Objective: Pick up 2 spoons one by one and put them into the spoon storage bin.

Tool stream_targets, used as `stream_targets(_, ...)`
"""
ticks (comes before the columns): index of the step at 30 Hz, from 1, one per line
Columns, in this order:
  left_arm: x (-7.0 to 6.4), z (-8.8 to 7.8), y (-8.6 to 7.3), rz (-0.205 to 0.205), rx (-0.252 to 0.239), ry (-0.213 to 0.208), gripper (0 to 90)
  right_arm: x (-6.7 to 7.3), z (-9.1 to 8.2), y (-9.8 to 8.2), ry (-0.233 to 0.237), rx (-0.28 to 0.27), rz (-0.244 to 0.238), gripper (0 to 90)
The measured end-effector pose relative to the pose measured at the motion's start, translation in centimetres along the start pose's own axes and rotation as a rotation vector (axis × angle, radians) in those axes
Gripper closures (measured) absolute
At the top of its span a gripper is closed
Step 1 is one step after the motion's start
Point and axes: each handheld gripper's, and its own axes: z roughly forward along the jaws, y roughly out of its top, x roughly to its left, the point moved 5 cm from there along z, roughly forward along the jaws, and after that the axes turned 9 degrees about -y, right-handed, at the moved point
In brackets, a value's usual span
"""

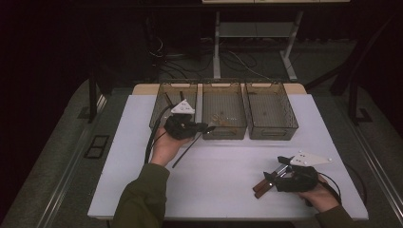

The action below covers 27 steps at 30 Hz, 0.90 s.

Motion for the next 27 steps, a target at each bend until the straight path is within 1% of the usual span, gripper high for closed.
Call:
stream_targets(4, 0.8, 0.7, 1.4, 0.010, 0.006, 0.010, 88.3, 0.0, 0.0, 0.0, 0.000, -0.001, -0.001, 17.8)
stream_targets(5, 1.0, 1.0, 1.8, 0.011, -0.002, 0.009, 88.3, 0.0, 0.0, 0.0, 0.000, -0.002, -0.002, 17.8)
stream_targets(6, 1.1, 1.1, 2.2, 0.015, 0.009, 0.010, 88.3, 0.0, 0.0, 0.0, 0.000, -0.002, -0.003, 17.8)
stream_targets(10, 1.8, 1.8, 3.5, 0.021, 0.007, 0.010, 88.3, 0.0, 0.0, 0.0, 0.000, -0.003, -0.003, 17.8)
stream_targets(12, 2.2, 2.2, 4.0, 0.026, 0.007, 0.017, 88.3, 0.1, 0.0, 0.0, 0.001, -0.003, -0.003, 17.8)
stream_targets(17, 3.0, 3.0, 5.3, 0.034, 0.009, 0.028, 88.3, 0.1, 0.0, 0.0, 0.004, -0.003, -0.002, 17.8)
stream_targets(18, 3.1, 3.1, 5.5, 0.030, 0.006, 0.028, 88.3, 0.1, 0.0, 0.0, 0.002, -0.005, -0.004, 17.8)
stream_targets(20, 3.5, 3.3, 5.9, 0.043, 0.017, 0.035, 88.3, 0.1, -0.1, 0.0, 0.003, -0.008, -0.009, 17.8)
stream_targets(22, 3.7, 3.6, 6.3, 0.036, 0.009, 0.038, 88.3, 0.1, -0.1, 0.0, 0.006, -0.008, -0.011, 17.8)
stream_targets(26, 4.4, 4.1, 7.1, 0.047, 0.015, 0.048, 88.3, 0.2, -0.1, 0.1, 0.006, -0.008, -0.013, 17.8)
stream_targets(27, 4.5, 4.2, 7.3, 0.041, 0.013, 0.052, 88.3, 0.2, -0.1, 0.1, 0.006, -0.009, -0.012, 17.8)
